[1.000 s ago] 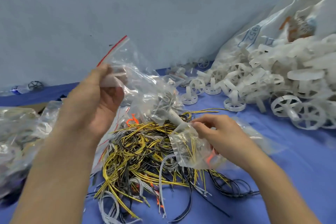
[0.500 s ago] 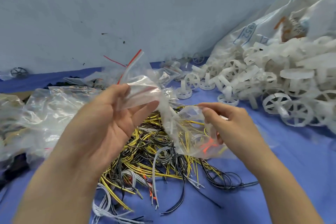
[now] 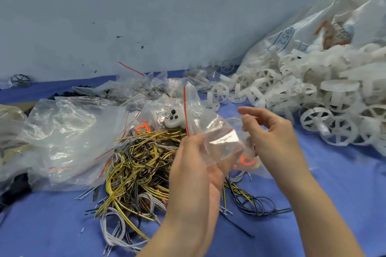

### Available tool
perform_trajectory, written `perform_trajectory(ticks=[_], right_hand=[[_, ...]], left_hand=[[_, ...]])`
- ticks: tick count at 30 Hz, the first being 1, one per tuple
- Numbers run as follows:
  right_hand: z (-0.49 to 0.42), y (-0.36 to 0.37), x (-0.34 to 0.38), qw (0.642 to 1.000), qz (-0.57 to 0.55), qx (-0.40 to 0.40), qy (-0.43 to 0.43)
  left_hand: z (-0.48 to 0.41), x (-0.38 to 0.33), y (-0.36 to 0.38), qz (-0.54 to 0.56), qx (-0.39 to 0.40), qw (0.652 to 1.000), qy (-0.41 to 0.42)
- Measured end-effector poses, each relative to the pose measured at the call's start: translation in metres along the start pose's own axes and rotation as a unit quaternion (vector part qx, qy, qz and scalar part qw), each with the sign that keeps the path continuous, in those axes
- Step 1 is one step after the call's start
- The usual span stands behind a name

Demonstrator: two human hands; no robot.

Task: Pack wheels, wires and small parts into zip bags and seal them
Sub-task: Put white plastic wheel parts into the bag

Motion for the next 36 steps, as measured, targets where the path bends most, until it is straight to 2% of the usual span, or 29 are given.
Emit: perform_trajectory(ticks=[3, 7, 10, 16, 19, 23, 25, 32, 36], right_hand=[[0.001, 0.001, 0.000, 1.000, 0.008, 0.006, -0.001], [0.004, 0.004, 0.005, 0.998, 0.047, 0.036, -0.029], [0.008, 0.010, 0.009, 0.995, 0.066, 0.060, -0.055], [0.015, 0.014, 0.021, 0.988, 0.080, 0.075, -0.113], [0.018, 0.017, 0.027, 0.983, 0.087, 0.074, -0.142], [0.030, 0.033, 0.034, 0.958, 0.176, 0.108, -0.201], [0.036, 0.042, 0.033, 0.942, 0.225, 0.132, -0.209], [0.054, 0.066, 0.036, 0.892, 0.331, 0.181, -0.249], [0.057, 0.068, 0.037, 0.888, 0.341, 0.183, -0.248]], left_hand=[[0.004, 0.002, 0.000, 0.004, 0.036, 0.999, -0.032], [-0.008, 0.006, -0.012, 0.016, 0.014, 0.996, -0.085], [-0.013, 0.009, -0.013, 0.008, 0.029, 0.994, -0.105], [-0.026, 0.005, -0.021, -0.147, 0.025, 0.984, -0.101], [-0.027, 0.013, -0.027, -0.193, 0.022, 0.970, -0.145], [-0.031, 0.027, -0.036, -0.167, 0.015, 0.958, -0.232], [-0.034, 0.032, -0.037, -0.152, 0.038, 0.952, -0.263], [-0.045, 0.041, -0.046, -0.143, 0.078, 0.949, -0.269], [-0.060, 0.036, -0.060, -0.148, 0.021, 0.956, -0.251]])
Point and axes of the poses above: each hand's wrist, its own z-axis away from the middle knuckle, its own y-axis out of the palm, x = y × z, the point moved 7 cm from there along -z, towards the middle knuckle, and after that the axes turned 10 degrees about z, right-handed, at the moved point
